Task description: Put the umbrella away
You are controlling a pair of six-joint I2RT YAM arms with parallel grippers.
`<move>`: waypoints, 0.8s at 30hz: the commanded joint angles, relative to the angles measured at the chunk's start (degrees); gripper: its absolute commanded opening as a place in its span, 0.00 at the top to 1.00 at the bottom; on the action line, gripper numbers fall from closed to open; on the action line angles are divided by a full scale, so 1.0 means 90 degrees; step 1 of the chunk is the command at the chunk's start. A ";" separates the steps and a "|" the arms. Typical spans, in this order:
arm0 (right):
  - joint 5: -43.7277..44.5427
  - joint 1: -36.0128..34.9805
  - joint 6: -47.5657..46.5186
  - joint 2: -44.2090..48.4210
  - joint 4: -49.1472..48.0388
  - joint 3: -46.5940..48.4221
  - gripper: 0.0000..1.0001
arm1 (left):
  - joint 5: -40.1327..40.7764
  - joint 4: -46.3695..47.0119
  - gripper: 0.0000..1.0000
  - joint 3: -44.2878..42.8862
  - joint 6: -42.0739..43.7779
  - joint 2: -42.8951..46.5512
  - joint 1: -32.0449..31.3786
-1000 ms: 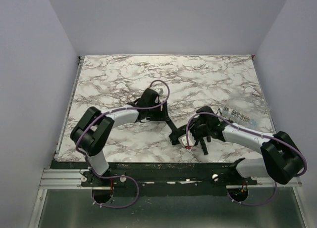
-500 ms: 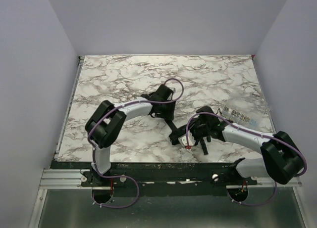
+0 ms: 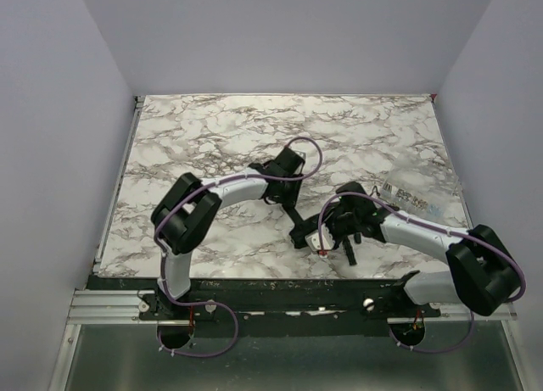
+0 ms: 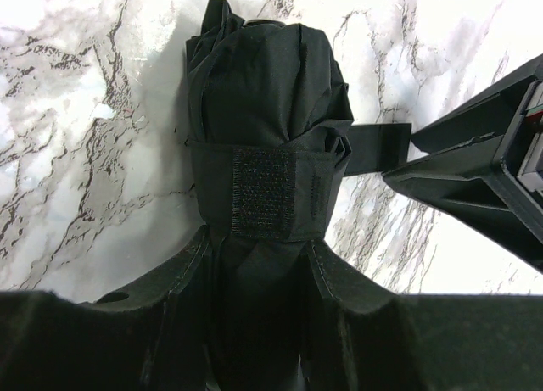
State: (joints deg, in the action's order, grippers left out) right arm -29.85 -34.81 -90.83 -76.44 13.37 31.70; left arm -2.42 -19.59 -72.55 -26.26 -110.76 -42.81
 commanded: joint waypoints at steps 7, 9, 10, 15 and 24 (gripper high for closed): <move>0.0287 -0.0039 0.0326 -0.0348 0.1298 -0.0325 0.85 | 0.0832 -0.0589 0.81 0.0586 -0.0777 -0.0827 -0.0401; 0.0289 -0.0041 0.0327 -0.0335 0.1298 -0.0330 0.85 | 0.0666 -0.0413 0.93 0.0714 -0.0829 -0.0797 -0.0408; 0.0282 -0.0040 0.0330 -0.0334 0.1296 -0.0341 0.85 | 0.0560 -0.0312 0.97 0.0786 -0.0865 -0.0756 -0.0409; 0.0296 -0.0039 0.0326 -0.0334 0.1294 -0.0344 0.85 | 0.0057 0.0418 1.00 0.1321 -0.1054 -0.0135 -0.0370; 0.0287 -0.0044 0.0327 -0.0324 0.1300 -0.0357 0.85 | -0.0672 0.2053 1.00 0.2386 -0.1552 0.1347 -0.0139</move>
State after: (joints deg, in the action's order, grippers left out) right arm -29.87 -34.81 -90.41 -76.44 13.37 31.77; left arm -2.24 -2.39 -55.79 -37.39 -102.21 -44.47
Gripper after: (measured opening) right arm 0.392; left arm 0.008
